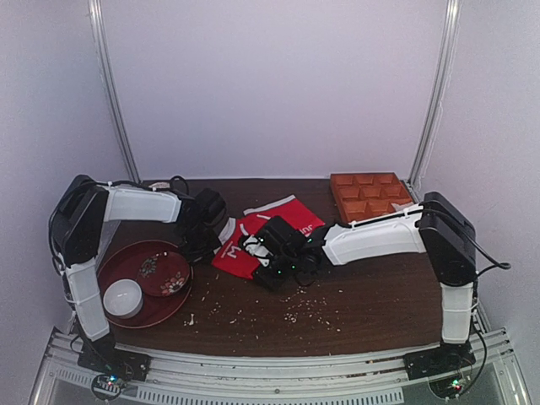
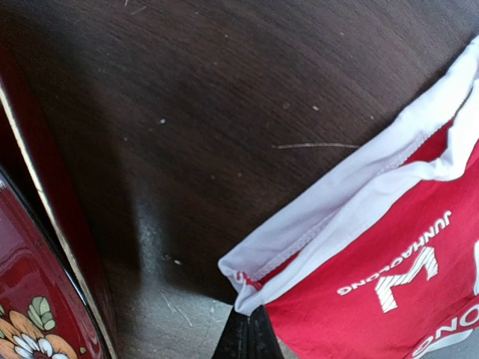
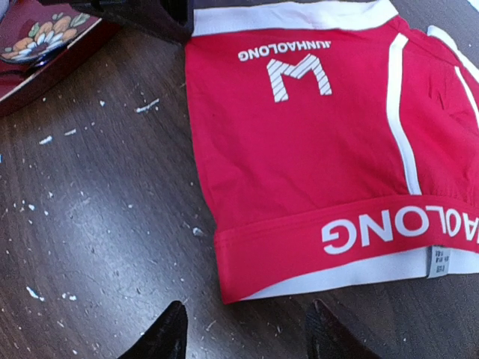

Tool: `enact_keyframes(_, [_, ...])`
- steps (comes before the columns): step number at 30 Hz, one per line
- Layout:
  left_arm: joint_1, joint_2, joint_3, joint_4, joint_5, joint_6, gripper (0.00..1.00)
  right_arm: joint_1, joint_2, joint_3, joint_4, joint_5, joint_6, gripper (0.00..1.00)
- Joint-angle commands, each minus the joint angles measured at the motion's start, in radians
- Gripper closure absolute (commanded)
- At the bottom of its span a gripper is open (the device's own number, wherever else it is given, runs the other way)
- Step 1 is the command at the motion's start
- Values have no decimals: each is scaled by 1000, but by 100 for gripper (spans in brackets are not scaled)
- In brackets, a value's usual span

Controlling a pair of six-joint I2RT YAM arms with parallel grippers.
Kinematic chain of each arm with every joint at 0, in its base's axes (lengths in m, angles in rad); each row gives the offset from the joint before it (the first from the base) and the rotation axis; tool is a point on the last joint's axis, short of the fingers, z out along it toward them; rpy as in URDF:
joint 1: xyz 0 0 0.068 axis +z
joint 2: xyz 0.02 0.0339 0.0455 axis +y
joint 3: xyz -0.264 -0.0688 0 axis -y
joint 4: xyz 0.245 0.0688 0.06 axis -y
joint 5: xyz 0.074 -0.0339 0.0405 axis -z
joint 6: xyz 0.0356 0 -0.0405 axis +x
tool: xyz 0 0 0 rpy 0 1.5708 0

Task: Roll the underwear
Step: Place the underwear at the center of the board.

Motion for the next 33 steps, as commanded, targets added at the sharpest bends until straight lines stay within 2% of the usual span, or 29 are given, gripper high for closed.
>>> enact_keyframes(1, [7, -19, 10, -9, 4, -9, 100, 10, 30, 50, 42, 33, -16, 48])
enact_keyframes(8, [9, -14, 14, -13, 10, -13, 100, 10, 96, 70, 44, 42, -32, 52])
enact_keyframes(10, [8, -13, 14, -14, 10, -16, 100, 9, 105, 70, 43, 30, -32, 55])
enact_keyframes(17, [13, -11, 23, -13, 13, -16, 100, 10, 120, 66, 49, 29, -15, 56])
enact_keyframes(26, [17, -8, 38, -17, 18, -4, 100, 10, 129, 62, 41, 34, -4, 89])
enact_keyframes(28, [18, -11, 41, -23, 19, -3, 100, 10, 121, 59, 35, 31, 4, 100])
enact_keyframes(33, [18, -49, 44, -54, 10, 0, 100, 12, 62, 44, 22, -15, 41, 100])
